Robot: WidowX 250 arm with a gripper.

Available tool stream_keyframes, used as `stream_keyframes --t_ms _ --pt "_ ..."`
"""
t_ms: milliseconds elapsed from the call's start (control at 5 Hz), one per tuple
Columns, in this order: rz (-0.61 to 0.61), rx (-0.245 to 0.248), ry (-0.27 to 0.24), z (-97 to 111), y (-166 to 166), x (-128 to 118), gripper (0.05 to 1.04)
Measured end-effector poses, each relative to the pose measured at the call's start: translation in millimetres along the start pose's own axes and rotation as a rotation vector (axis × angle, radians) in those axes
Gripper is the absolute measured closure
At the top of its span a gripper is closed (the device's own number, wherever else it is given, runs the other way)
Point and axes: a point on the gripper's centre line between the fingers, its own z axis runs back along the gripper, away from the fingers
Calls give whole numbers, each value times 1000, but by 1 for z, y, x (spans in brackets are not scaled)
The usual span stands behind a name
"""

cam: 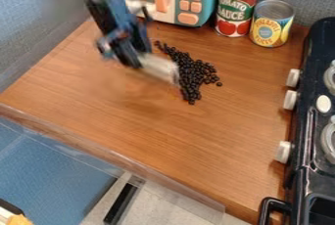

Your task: Sweep into pile

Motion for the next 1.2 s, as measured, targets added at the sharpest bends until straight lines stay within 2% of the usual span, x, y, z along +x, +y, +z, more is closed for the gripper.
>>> stream_keyframes --t_ms 200,400,600,800,1000,1200 --pt "16 -35 66 39 8 -1 712" --pt "-43 1 47 60 11 8 712" --pt "-229 216 -84 50 15 37 712" --pt "-471 432 -217 29 11 38 712" --pt "-625 676 -261 11 9 54 712" --pt "-745 770 -221 -3 2 70 712"
